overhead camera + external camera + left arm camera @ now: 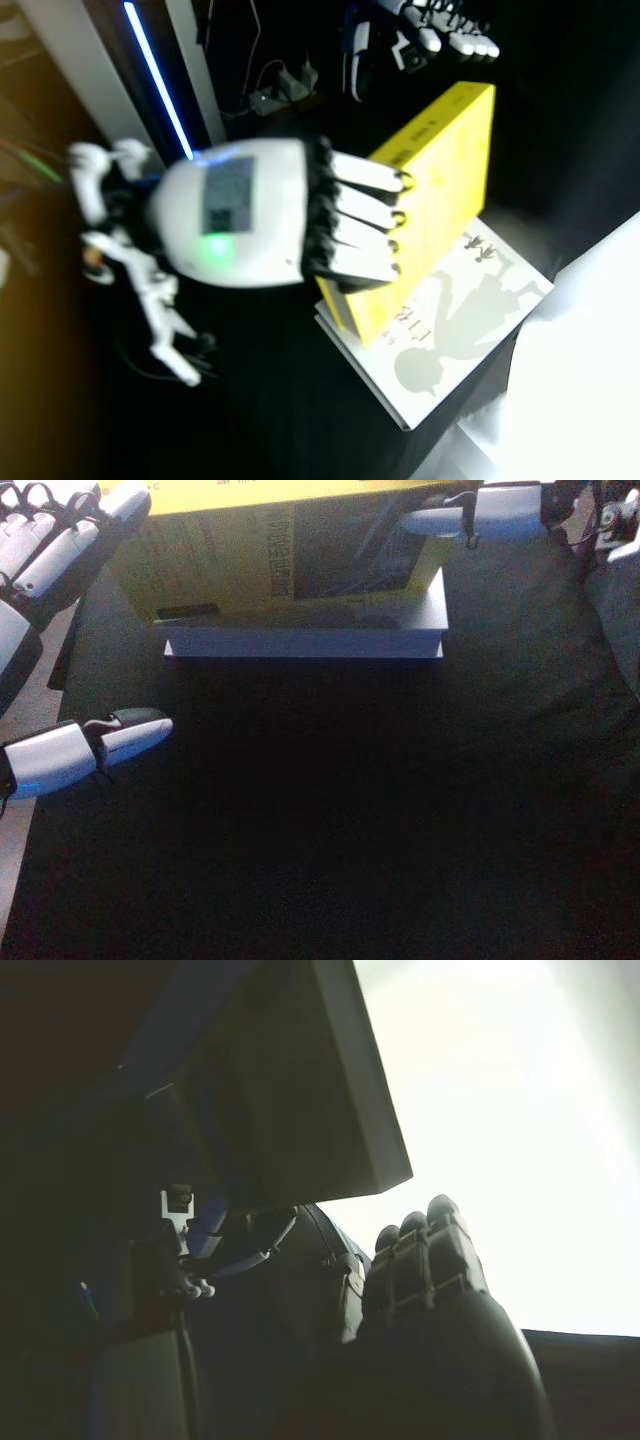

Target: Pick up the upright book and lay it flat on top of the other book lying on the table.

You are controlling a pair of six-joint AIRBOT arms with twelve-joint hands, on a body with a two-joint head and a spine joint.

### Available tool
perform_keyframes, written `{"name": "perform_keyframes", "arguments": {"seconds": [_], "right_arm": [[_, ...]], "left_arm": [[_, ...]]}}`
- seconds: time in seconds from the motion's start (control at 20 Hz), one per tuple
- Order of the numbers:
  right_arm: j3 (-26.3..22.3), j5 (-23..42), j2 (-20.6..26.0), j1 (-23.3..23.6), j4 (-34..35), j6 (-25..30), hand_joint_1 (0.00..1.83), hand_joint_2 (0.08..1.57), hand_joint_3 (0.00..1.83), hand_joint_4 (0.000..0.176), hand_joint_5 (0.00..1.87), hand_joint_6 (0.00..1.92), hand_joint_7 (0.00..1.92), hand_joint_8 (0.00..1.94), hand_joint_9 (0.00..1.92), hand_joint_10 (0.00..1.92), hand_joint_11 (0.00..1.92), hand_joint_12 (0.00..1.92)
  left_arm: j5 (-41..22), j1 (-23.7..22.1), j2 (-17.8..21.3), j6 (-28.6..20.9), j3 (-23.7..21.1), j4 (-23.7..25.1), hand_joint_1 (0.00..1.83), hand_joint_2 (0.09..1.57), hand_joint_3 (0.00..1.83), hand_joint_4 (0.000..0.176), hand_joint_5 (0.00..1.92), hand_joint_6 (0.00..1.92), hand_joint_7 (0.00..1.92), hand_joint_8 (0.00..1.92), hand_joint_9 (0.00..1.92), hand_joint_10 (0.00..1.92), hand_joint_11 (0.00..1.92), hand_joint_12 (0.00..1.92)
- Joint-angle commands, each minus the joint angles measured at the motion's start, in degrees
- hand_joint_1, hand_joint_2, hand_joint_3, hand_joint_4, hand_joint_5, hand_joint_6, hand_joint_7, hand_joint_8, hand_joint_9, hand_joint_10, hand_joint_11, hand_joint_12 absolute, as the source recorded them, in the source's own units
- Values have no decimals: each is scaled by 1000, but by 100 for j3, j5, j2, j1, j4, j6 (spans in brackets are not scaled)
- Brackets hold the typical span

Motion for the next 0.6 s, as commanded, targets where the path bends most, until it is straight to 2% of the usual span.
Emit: {"name": "perform_keyframes", "arguments": {"seconds": [0.0,0.05,0.3,0.45,0.55], "right_arm": [[62,-61,-10,-58,-38,-86,1362,1190,0,0,622,1268,937,1064,836,1452,651,1721],[112,-95,-60,-133,14,-86,1365,1179,0,0,634,1271,953,1016,866,1408,651,1676],[174,-107,-104,-411,234,-85,1366,1171,2,0,660,1262,934,1045,892,1374,715,1683],[236,-179,-144,-525,280,-85,1364,1174,0,0,671,1288,931,1033,867,1400,582,1778],[332,-296,-198,-540,314,-85,1364,1170,0,0,672,1309,932,1026,887,1354,564,1752]], "left_arm": [[-706,-24,6,2,12,120,731,960,7,176,0,0,0,0,0,0,0,0],[-706,-24,6,2,6,120,738,959,6,176,0,0,0,0,0,0,0,0],[-703,-22,10,2,0,121,739,982,7,176,0,0,0,0,0,0,0,0],[-684,-22,8,2,0,118,742,981,4,176,0,0,0,0,0,0,0,0],[-686,-22,8,2,0,118,721,978,2,176,0,0,0,0,0,0,0,0]]}}
